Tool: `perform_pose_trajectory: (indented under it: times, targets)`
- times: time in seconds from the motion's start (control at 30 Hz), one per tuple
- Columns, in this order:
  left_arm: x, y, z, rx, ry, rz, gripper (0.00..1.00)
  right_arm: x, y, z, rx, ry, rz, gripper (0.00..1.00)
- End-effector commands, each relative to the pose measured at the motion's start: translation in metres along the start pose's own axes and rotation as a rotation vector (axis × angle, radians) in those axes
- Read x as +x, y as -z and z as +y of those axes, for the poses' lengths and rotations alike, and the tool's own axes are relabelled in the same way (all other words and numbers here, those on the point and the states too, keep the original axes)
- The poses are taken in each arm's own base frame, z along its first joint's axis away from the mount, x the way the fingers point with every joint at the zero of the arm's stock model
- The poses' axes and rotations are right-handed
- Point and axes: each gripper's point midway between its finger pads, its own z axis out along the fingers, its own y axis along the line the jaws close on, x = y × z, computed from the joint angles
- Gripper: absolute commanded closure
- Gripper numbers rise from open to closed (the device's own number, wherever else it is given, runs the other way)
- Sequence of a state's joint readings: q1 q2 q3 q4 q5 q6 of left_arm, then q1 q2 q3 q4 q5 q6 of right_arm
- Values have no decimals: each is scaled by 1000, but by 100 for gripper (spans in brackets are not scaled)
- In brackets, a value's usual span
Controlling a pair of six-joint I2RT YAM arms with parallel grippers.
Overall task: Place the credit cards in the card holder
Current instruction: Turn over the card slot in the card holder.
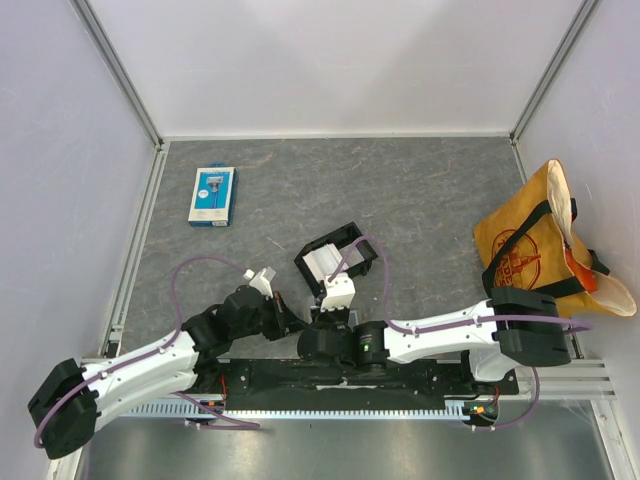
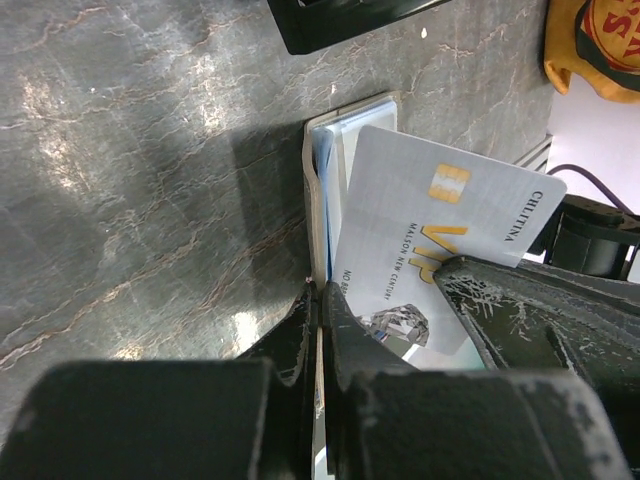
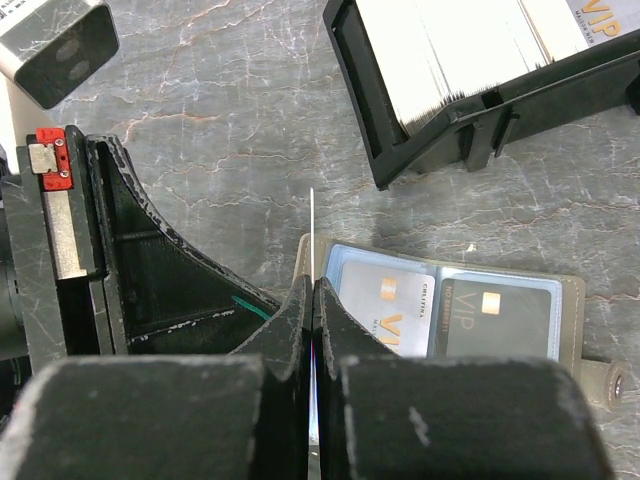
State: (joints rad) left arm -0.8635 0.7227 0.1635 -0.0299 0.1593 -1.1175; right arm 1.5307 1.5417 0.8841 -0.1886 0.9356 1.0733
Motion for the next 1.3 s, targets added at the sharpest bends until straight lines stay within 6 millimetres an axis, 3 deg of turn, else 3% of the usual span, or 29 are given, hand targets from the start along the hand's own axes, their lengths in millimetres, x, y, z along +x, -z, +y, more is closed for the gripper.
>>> perform_pose_trajectory:
  times: [0.0, 0.2, 0.7, 0.83, 1.03, 1.27]
  targets:
    - [-4, 2, -5, 19, 20, -21, 98, -7, -2, 12, 9, -35, -31, 100]
    - [-5, 2, -4, 16, 24, -30, 98, 0, -3, 8, 40, 21, -26, 100]
    - [-7, 4, -3, 13, 27, -42, 98, -7, 15, -9, 202, 212, -90, 100]
    - [-6, 5, -3, 16, 26, -42, 98, -9, 18, -8, 194, 175, -90, 100]
    - [-6, 5, -2, 13, 30, -41, 98, -22, 23, 14, 93, 69, -78, 100]
    - [-7, 5, -2, 14, 36, -46, 98, -15, 12, 14, 72, 26, -35, 100]
